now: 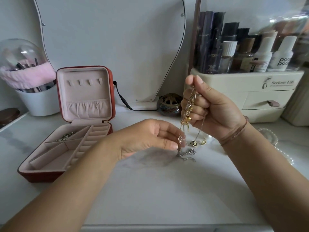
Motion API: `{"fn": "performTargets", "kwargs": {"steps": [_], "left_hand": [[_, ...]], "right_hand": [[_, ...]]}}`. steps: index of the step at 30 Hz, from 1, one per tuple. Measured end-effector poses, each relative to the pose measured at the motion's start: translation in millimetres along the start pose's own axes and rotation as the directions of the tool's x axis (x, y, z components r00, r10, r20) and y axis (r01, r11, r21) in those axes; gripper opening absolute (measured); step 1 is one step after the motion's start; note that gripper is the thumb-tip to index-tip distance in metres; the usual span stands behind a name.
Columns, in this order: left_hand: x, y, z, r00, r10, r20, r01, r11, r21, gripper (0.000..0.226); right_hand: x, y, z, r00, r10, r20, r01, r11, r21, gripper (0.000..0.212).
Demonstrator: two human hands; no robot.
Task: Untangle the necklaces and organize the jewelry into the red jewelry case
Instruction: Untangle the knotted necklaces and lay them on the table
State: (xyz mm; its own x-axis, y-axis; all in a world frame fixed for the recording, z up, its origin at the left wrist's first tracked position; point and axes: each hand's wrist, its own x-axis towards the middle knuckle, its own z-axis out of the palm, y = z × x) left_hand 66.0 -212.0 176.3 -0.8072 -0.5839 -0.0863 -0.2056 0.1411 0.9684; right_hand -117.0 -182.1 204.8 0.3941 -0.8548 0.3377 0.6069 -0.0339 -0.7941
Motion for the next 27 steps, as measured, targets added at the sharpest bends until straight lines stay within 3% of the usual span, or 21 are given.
{"fn": "performTargets", "kwargs": {"steps": [3, 6, 16, 27], "left_hand": [[-2, 2, 2, 0.998, -0.008, 0.061, 0.007, 1.000, 0.024, 0.025], [-3, 4, 3, 1.000, 0.011, 0.029, -0.011, 1.000, 0.024, 0.015], [-2, 6, 1, 0.985, 0.066, -0.161, -0.072, 0.997, -0.029, 0.019], [2, 8, -5, 0.878, 0.103, -0.467, -0.172, 0.979, -0.107, 0.016]], "right_hand": [[0, -1, 0, 1.000, -0.014, 0.006, 0.014, 1.000, 0.017, 0.026], [-1, -3, -2, 0.999, -0.032, 0.015, 0.031, 0.999, 0.043, 0.025], [-4, -11, -8, 0.996, -0.080, 0.038, 0.075, 0.990, 0.123, 0.021], [-3, -12, -8, 0.998, -0.060, 0.015, 0.060, 0.998, 0.010, 0.032]]}}
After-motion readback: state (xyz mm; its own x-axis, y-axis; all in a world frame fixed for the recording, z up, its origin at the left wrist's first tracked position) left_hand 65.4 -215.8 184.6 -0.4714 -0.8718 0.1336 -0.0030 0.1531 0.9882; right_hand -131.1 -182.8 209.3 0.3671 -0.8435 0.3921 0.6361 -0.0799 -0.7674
